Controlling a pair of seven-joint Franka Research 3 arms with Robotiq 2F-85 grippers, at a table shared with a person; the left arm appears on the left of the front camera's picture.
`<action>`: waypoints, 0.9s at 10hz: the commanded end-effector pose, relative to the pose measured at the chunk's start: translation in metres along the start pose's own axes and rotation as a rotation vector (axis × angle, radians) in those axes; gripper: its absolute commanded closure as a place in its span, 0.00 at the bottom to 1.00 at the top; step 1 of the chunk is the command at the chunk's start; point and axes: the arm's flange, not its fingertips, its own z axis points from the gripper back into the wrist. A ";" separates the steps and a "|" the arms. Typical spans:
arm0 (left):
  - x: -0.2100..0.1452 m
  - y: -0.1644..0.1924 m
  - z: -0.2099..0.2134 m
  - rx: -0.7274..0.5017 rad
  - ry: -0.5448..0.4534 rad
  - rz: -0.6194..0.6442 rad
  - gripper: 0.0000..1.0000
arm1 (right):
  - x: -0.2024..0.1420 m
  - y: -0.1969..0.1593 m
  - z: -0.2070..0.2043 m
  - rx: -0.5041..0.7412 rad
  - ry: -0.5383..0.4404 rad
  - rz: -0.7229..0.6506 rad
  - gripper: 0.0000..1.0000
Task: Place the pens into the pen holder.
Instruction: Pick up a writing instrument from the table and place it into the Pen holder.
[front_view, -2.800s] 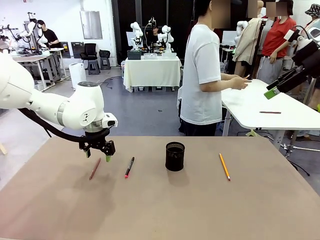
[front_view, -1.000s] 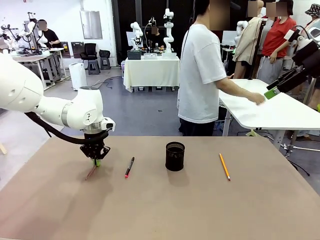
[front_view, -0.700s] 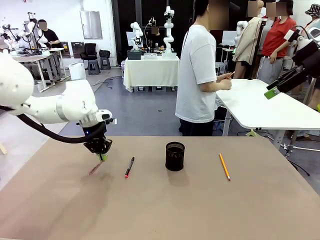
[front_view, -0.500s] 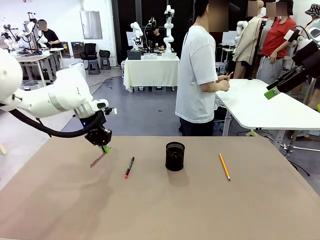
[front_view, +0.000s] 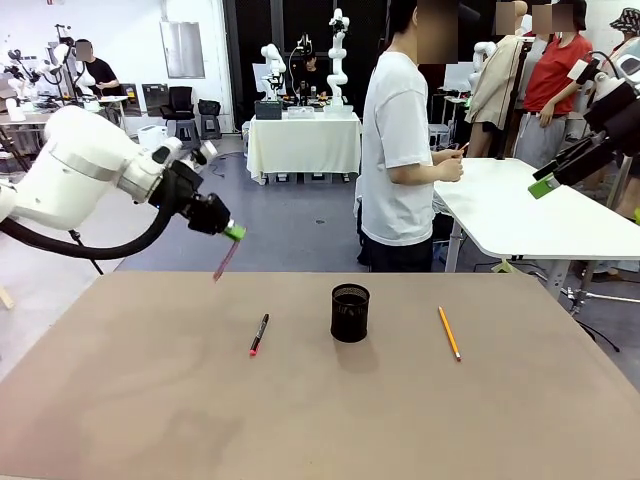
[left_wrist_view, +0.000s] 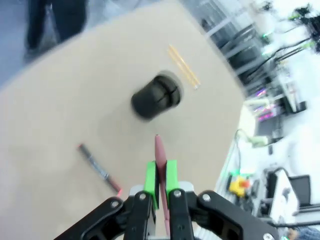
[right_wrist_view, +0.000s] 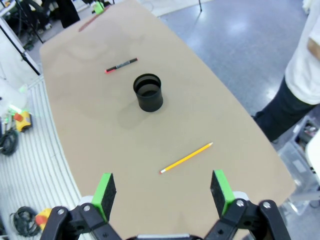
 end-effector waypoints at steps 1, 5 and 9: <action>-0.023 -0.001 0.006 -0.165 -0.201 -0.056 1.00 | 0.001 0.001 0.001 0.004 -0.007 -0.005 0.00; -0.007 -0.004 0.010 -0.168 -0.321 -0.040 1.00 | 0.001 0.001 0.001 0.004 -0.007 -0.005 0.00; -0.020 -0.011 -0.004 -0.154 -0.453 -0.140 1.00 | 0.001 0.001 0.001 0.004 -0.007 -0.005 0.00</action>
